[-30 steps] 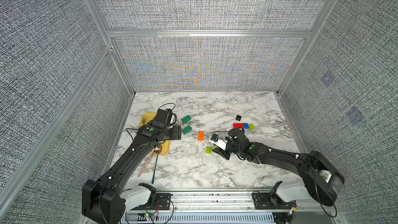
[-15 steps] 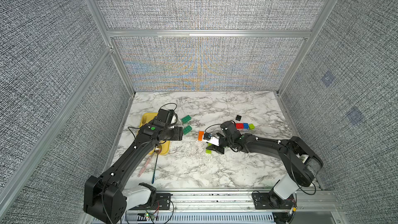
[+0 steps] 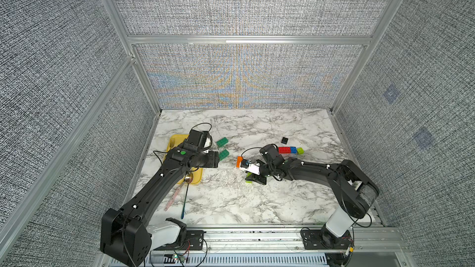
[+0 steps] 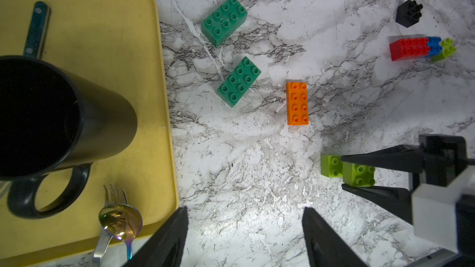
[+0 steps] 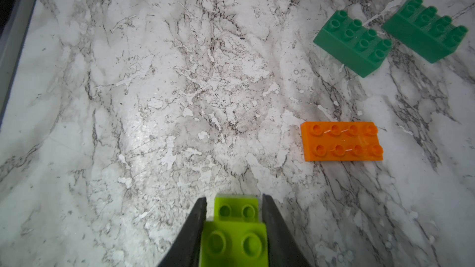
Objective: Assemble a carrot with lego
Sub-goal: Assemble the lego brick with the lego brick.
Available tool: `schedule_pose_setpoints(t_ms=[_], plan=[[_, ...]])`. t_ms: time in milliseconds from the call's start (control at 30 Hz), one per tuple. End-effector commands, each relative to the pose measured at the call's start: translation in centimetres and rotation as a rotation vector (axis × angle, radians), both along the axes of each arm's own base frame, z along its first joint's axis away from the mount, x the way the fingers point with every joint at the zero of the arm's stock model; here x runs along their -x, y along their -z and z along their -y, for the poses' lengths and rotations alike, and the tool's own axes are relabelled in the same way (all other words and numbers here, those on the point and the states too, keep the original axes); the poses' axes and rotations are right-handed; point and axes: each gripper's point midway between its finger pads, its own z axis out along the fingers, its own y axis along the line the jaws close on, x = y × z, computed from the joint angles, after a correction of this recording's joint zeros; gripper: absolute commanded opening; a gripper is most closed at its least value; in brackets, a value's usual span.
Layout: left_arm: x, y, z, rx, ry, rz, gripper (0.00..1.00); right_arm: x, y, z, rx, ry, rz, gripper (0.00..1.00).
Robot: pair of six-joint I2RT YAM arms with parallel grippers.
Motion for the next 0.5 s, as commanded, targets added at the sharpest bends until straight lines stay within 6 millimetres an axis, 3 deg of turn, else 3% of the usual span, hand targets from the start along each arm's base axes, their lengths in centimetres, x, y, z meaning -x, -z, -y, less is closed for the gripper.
schedule_pose_setpoints(t_ms=[0,467], plan=[[0.0,-0.1,0.2,0.010,0.010,0.000,0.74,-0.4,0.0,0.1,0.005,0.031,-0.012,0.22],[0.1,-0.7,-0.1,0.003,0.004,0.021,0.74,-0.3,1.8,0.0,0.103,0.041,-0.050,0.22]])
